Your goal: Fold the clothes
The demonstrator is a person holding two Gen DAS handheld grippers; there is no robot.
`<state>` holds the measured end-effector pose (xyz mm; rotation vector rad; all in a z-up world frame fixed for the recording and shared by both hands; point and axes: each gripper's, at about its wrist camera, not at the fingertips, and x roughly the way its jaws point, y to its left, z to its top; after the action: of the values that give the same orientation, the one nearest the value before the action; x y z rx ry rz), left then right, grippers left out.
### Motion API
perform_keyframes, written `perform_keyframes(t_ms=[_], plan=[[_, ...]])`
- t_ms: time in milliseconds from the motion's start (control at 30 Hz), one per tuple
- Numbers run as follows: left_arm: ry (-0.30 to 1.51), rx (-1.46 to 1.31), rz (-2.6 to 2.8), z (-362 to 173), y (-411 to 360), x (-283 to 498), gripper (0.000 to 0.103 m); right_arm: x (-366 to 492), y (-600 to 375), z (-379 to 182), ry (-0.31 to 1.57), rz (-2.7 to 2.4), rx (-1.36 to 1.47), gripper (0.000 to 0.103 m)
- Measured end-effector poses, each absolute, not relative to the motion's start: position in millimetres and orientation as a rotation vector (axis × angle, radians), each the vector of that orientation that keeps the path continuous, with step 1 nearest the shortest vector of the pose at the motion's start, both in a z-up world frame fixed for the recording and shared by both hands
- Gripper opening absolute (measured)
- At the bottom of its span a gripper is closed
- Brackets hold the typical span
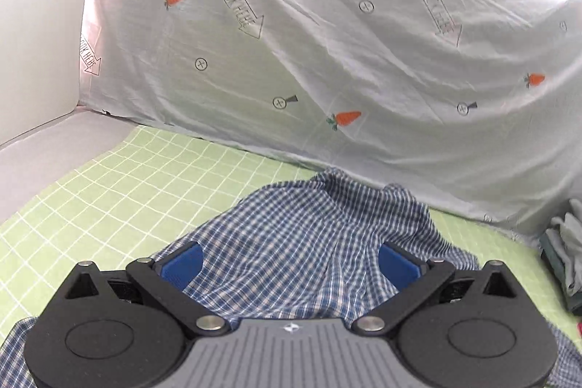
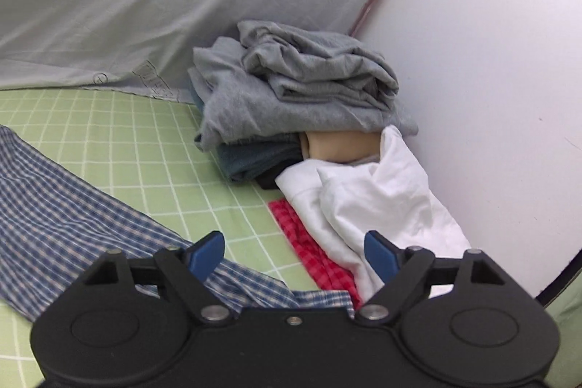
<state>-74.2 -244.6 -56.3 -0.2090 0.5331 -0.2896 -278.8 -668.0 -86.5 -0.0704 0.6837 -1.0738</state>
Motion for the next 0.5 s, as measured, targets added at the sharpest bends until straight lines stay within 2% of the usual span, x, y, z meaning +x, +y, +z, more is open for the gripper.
perform_keyframes(t_ms=[33,233,400,500], plan=[[0.541,-0.22,-0.281,-53,-236,-72,0.102,-274,-655,-79,0.659,-1.044,-0.073,0.103],[0.549,-0.113,-0.22,-46,-197,-46,0.101,-214,-573,-74,0.616,-0.81,0.005,0.103],[0.609,-0.072,-0.227,-57,-168,-5,0.083,-166,-523,-87,0.645,-0.672,0.05,0.103],[0.659,-0.033,-0.242,-67,-160,20,0.079,-134,-507,-97,0.678,-0.616,0.056,0.103]])
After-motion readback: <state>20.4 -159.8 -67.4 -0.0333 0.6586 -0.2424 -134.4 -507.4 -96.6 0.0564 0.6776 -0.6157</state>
